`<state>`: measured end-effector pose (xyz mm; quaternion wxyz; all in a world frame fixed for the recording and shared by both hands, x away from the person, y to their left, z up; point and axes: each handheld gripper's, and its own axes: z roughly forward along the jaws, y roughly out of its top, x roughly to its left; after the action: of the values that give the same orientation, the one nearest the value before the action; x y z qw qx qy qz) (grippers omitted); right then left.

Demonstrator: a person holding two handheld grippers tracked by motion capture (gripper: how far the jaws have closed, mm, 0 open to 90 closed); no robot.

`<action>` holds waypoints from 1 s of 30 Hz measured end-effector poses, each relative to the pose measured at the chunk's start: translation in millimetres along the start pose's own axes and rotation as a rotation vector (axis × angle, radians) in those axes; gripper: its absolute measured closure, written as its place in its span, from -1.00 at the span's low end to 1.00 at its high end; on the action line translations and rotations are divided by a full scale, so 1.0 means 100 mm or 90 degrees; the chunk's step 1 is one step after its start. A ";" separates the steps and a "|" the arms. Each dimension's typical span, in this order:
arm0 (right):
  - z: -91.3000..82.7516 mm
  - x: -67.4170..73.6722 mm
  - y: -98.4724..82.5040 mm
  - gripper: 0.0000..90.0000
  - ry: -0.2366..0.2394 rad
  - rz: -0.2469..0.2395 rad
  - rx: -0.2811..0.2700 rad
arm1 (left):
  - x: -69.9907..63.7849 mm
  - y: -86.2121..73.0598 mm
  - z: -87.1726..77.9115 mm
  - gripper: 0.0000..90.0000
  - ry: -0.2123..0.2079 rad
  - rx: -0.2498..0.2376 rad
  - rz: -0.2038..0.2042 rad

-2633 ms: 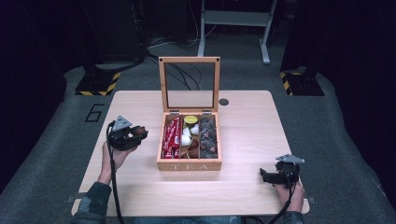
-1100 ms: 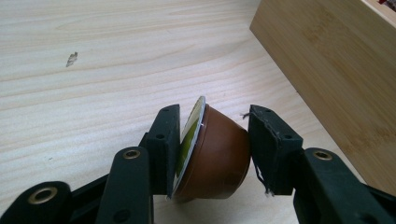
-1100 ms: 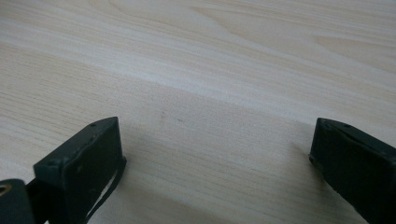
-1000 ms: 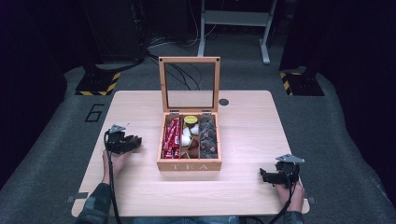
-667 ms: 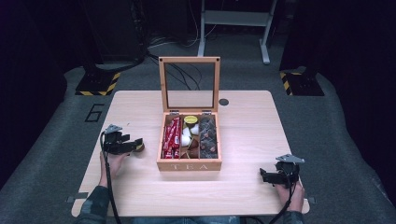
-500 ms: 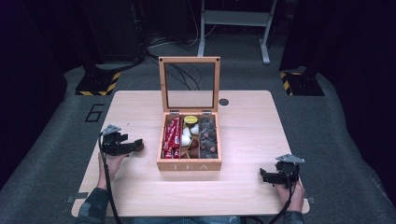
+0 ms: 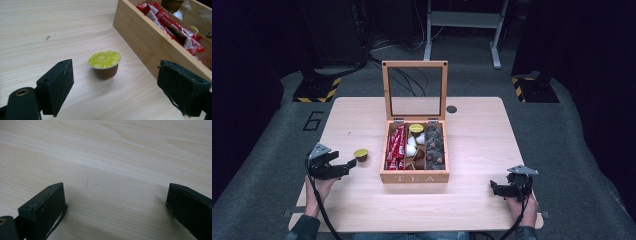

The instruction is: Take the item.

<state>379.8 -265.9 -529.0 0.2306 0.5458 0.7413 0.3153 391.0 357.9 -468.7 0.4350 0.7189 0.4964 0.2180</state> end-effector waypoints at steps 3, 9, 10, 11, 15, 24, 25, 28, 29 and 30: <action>0.00 0.00 0.00 -0.95 0.000 0.000 0.001 | 0.01 -0.06 -0.05 -0.75 0.008 0.001 -0.002; -0.01 0.00 0.00 -0.95 0.004 0.000 0.000 | 0.05 -0.28 -0.20 -0.80 0.033 0.014 0.001; -0.01 0.00 0.00 -0.95 0.004 0.000 0.000 | 0.05 -0.28 -0.20 -0.81 0.033 0.014 0.001; -0.01 0.00 0.00 -0.95 0.004 0.000 0.000 | 0.07 -0.34 -0.24 -0.81 0.035 0.022 -0.001; -0.01 0.00 0.00 -0.95 0.003 0.000 0.000 | 0.12 -0.48 -0.28 -0.81 0.042 0.036 -0.011; 0.00 0.00 0.00 -0.95 0.000 0.000 0.000 | 0.20 -0.69 -0.30 -0.85 0.063 0.069 -0.018; 0.00 0.00 0.00 -0.95 0.000 0.000 0.000 | 0.20 -0.74 -0.28 -0.85 0.064 0.079 -0.012; 0.00 0.00 0.00 -0.94 -0.004 0.006 -0.001 | 0.20 -0.79 -0.23 -0.86 0.066 0.102 0.012; 0.00 0.00 0.00 -0.94 -0.004 0.006 -0.002 | 0.20 -0.80 -0.22 -0.88 0.069 0.108 0.019; 0.00 0.00 0.00 -0.94 -0.004 0.006 -0.002 | 0.20 -0.80 -0.22 -0.89 0.069 0.108 0.019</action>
<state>379.6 -265.5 -529.0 0.2320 0.5496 0.7379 0.3157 340.9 394.9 -527.4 0.3419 0.7476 0.5249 0.2205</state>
